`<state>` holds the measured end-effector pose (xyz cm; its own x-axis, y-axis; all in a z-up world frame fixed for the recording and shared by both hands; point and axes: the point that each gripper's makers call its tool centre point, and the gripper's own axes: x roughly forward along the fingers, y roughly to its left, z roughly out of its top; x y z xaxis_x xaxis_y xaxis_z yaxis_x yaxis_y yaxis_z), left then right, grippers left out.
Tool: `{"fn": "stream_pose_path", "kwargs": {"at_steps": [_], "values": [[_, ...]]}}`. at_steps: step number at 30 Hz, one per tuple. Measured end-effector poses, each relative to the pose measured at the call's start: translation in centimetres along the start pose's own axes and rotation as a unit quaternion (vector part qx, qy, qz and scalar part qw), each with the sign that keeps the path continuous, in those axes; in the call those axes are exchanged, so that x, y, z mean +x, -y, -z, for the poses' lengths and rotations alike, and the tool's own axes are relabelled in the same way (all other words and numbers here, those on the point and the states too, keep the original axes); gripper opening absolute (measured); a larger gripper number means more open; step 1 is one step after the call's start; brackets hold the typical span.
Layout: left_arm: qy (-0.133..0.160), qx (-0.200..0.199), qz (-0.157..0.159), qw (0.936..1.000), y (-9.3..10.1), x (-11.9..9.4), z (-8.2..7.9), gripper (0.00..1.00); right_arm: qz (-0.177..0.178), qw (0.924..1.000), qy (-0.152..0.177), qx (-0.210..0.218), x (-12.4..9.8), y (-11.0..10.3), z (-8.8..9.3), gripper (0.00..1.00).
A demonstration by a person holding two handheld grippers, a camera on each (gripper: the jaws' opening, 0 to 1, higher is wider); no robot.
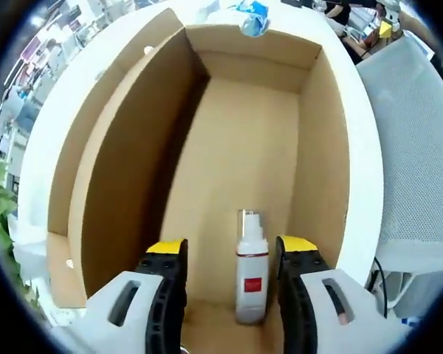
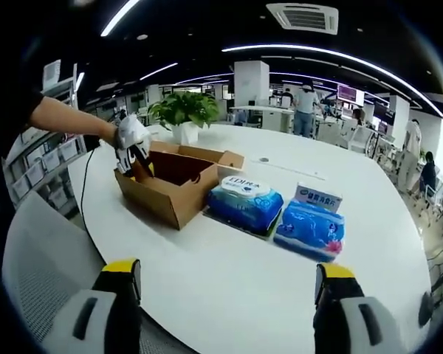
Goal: Operate the shoe box by opening the lid, removing the specified soft item, and placing it in the target area until the item is outside and the box remains undamaged.
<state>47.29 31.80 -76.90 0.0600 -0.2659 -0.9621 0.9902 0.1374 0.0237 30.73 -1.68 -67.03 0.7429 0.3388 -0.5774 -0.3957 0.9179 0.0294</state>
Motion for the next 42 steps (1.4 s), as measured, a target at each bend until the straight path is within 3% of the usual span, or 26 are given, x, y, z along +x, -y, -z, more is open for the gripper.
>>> {"fn": "stream_pose_path", "kwargs": {"at_steps": [8,10,12,20,28,35,38,42], "values": [[0.008,-0.024,-0.002,0.9997,-0.3,-0.2,0.3,0.47,0.000,1.0000,0.001,0.000,0.0,-0.1,-0.1,0.98],[0.013,-0.019,-0.017,0.9996,-0.7,-0.3,0.2,0.46,-0.001,1.0000,0.001,-0.001,0.1,-0.2,-0.1,0.98],[0.002,-0.010,-0.022,0.9997,-0.7,0.0,0.7,0.44,-0.002,1.0000,0.000,-0.001,0.2,-0.2,-0.1,0.98],[0.000,-0.028,-0.021,0.9994,-0.6,0.0,1.2,0.42,-0.003,1.0000,0.000,0.000,0.2,-0.4,-0.1,0.98],[-0.017,-0.044,-0.021,0.9987,-0.4,0.1,2.8,0.36,-0.004,1.0000,0.003,0.000,0.2,-0.6,-0.2,0.97],[-0.011,-0.066,-0.008,0.9978,0.2,0.0,3.0,0.28,-0.006,1.0000,0.002,0.001,0.3,-0.7,-0.3,0.97],[-0.011,-0.074,-0.001,0.9972,0.5,0.2,2.8,0.20,-0.005,1.0000,0.004,-0.001,0.4,-0.6,-0.5,0.97],[-0.016,-0.065,-0.006,0.9977,0.7,0.2,2.7,0.20,-0.006,1.0000,0.006,-0.001,0.3,-0.7,-0.6,0.97]]}}
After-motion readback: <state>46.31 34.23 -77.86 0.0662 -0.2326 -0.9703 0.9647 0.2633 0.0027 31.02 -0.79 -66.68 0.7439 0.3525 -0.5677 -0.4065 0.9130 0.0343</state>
